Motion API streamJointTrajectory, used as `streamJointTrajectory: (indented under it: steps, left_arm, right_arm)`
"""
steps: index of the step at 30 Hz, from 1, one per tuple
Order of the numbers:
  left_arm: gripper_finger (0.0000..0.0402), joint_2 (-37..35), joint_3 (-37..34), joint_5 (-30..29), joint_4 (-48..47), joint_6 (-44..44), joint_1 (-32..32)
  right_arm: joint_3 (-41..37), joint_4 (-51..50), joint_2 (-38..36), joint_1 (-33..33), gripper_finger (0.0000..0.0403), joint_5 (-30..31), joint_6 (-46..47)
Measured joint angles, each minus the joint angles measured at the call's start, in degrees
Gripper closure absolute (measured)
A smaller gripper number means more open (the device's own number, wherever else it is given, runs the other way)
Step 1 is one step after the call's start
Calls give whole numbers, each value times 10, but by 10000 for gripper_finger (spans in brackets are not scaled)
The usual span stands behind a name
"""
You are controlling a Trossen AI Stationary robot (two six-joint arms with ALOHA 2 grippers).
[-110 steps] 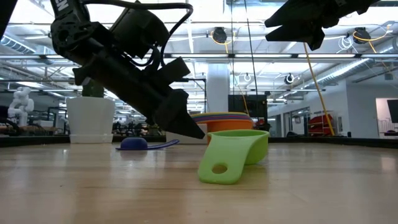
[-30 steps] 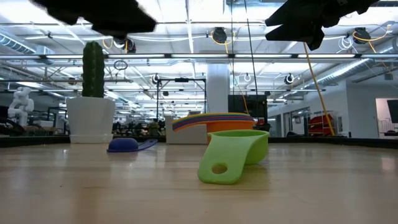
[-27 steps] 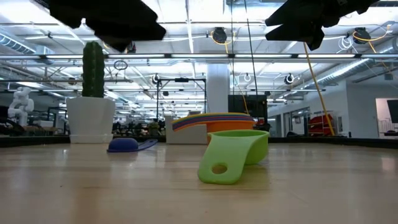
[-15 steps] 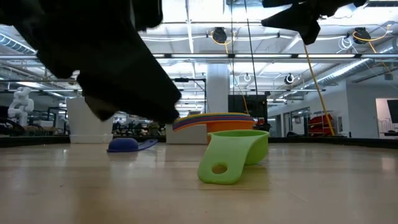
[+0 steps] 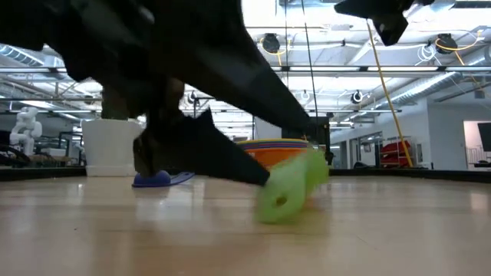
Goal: Nest measuring cups in basket
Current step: Stack the green measuring cup on top of the yellow measuring cup
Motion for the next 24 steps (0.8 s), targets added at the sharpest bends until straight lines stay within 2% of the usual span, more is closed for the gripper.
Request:
streamJointTrajectory:
  steps: [4, 8, 19, 24]
  left_arm:
    - [105, 15, 0, -3, -9, -28, 7]
    - [102, 17, 0, -1, -8, -29, 9]
    - [141, 10, -1, 2, 4, 1, 15]
    - [138, 10, -1, -5, 7, 0, 33]
  right_arm:
    - [0, 12, 0, 22, 227, 0, -3]
    - [0, 17, 0, 38, 227, 1, -7]
    - [0, 21, 0, 40, 227, 1, -11]
    - [0, 21, 0, 40, 227, 2, -9]
